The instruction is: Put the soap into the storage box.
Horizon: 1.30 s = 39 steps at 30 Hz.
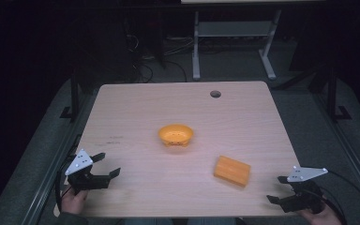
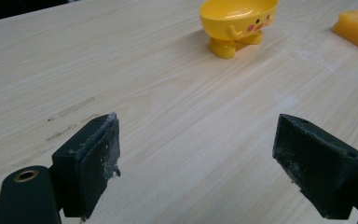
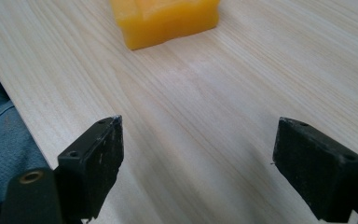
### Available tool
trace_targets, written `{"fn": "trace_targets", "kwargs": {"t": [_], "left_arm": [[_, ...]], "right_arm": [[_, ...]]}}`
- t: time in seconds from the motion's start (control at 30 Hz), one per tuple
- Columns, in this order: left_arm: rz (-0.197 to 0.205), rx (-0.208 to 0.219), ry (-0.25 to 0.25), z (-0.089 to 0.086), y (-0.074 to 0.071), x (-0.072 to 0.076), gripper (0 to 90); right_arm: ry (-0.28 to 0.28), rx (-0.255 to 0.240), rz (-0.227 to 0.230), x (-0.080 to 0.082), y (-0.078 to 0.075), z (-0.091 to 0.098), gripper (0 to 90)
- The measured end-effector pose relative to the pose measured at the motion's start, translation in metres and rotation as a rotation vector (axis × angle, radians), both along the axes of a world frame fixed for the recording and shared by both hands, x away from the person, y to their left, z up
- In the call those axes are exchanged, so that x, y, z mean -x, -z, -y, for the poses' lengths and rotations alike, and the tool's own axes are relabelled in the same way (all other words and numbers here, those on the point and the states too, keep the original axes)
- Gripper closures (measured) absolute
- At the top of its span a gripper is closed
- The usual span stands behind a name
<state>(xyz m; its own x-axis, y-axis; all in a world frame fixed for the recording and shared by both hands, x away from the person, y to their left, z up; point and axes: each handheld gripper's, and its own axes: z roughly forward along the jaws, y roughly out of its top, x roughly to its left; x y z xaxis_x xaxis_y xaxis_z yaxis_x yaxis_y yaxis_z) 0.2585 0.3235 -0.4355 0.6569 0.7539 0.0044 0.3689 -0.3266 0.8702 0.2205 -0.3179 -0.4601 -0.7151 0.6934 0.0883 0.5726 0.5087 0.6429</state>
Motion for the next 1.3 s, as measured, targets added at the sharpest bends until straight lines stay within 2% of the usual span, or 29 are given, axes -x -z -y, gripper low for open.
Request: {"fn": "trace_targets", "kwargs": {"t": [0.23, 0.53, 1.1, 1.3], "left_arm": [[0.004, -0.001, 0.008, 0.001, -0.001, 0.002, 14.3], [0.003, -0.012, 0.019, 0.003, 0.0, 0.001, 14.3], [0.002, -0.006, 0.012, 0.003, 0.0, 0.001, 14.3], [0.005, -0.004, 0.012, 0.002, -0.001, 0.0, 14.3]], "right_arm": [[-0.031, 0.019, -0.01, -0.004, -0.003, -0.007, 15.9], [-0.074, 0.067, -0.021, -0.016, -0.016, -0.022, 15.9], [-0.138, 0.108, -0.012, -0.032, -0.033, -0.042, 15.9], [-0.177, 0.125, -0.002, -0.041, -0.041, -0.054, 15.9]]}}
